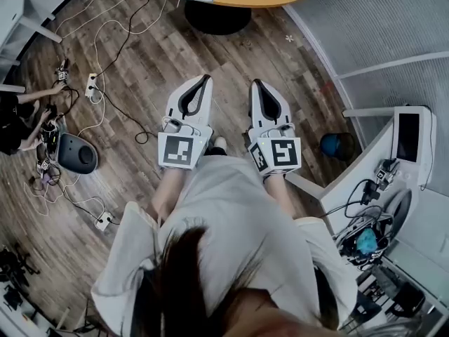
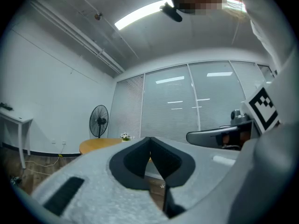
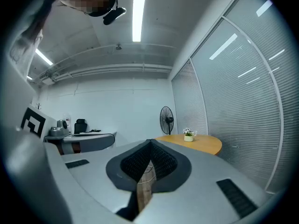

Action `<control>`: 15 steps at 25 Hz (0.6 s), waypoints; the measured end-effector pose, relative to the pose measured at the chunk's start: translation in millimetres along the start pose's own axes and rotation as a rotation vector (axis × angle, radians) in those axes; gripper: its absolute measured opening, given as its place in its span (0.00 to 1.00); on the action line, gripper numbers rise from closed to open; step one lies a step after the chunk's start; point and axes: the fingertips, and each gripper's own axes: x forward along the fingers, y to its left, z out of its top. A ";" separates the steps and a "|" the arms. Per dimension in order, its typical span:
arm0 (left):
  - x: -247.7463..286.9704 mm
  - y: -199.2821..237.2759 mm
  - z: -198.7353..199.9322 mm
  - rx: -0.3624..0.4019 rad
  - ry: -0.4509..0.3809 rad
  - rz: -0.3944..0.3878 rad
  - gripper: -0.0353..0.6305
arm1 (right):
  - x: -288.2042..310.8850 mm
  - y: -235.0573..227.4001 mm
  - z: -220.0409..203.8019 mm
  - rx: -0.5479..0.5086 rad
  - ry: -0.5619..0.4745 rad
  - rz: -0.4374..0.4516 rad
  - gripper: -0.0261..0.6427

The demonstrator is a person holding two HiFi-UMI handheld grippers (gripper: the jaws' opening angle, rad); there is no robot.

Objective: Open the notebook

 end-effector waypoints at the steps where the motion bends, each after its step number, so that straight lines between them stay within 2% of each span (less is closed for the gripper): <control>1: 0.7 0.1 -0.8 0.000 0.000 0.001 0.08 | -0.1 -1.5 -0.5 0.002 0.000 -0.006 0.04; 15: 5.2 -10.4 1.2 -0.010 -0.026 0.047 0.08 | -11.5 -12.9 3.7 -0.010 -0.042 0.062 0.04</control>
